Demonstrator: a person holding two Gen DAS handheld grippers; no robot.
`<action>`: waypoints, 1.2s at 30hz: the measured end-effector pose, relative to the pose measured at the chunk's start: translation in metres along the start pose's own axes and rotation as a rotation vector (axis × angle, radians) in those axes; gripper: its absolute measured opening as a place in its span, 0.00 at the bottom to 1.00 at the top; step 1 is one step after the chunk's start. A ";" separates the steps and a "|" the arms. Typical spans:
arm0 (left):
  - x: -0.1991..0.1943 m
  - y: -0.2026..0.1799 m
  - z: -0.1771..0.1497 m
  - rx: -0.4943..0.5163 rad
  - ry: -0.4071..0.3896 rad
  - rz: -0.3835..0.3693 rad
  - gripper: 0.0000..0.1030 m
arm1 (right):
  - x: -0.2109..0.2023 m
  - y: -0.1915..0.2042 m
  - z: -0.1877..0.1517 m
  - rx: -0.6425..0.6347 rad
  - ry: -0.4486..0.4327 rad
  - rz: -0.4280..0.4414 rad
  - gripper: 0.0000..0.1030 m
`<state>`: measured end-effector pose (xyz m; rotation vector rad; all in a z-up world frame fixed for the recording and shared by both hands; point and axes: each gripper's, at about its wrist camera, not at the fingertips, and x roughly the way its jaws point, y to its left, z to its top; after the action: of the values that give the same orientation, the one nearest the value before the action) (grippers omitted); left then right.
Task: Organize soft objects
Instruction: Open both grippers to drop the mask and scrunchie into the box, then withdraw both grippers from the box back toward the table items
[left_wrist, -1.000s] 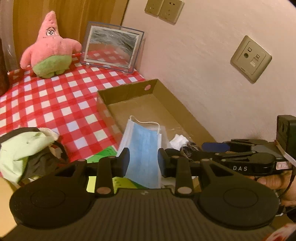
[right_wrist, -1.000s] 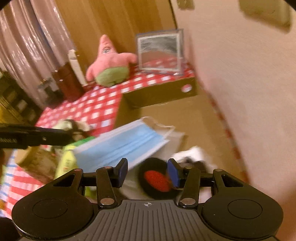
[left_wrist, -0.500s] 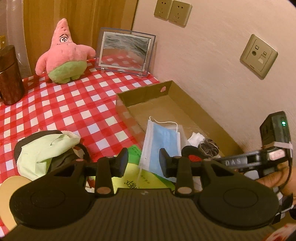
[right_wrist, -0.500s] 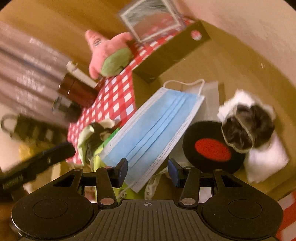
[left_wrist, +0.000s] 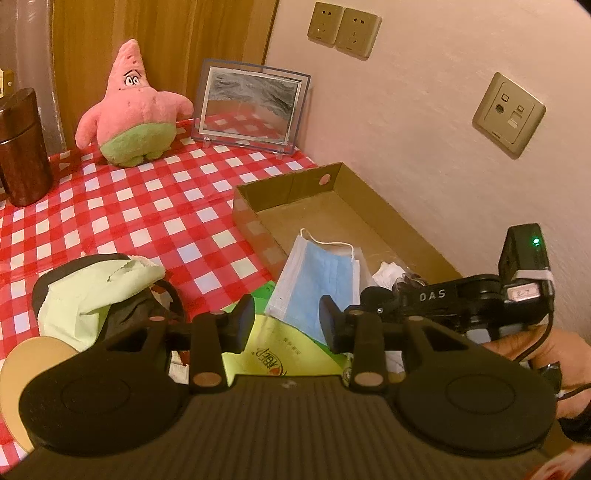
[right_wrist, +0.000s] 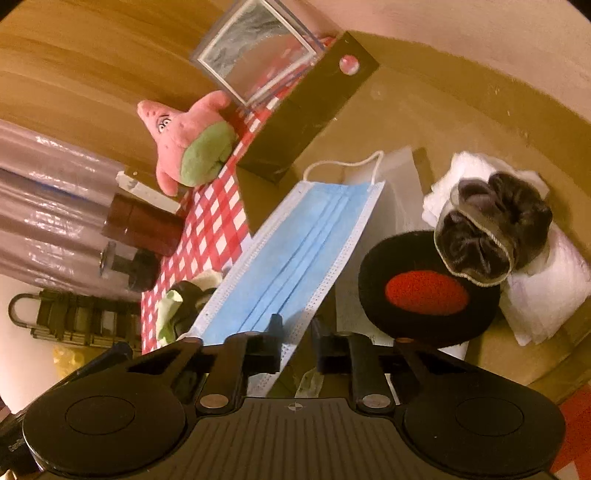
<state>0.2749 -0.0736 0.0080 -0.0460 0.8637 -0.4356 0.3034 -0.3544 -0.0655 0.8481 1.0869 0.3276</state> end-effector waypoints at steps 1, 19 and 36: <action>0.000 0.000 -0.001 -0.003 0.000 -0.001 0.33 | -0.002 0.003 0.000 -0.018 -0.005 -0.004 0.05; 0.000 -0.009 -0.012 -0.014 0.005 -0.039 0.33 | -0.021 0.009 0.010 -0.541 -0.132 -0.441 0.02; -0.042 -0.022 -0.022 -0.026 -0.057 0.007 0.51 | -0.062 0.051 -0.028 -0.659 -0.185 -0.498 0.57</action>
<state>0.2264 -0.0741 0.0287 -0.0788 0.8136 -0.4142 0.2591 -0.3473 0.0071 0.0109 0.8961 0.1624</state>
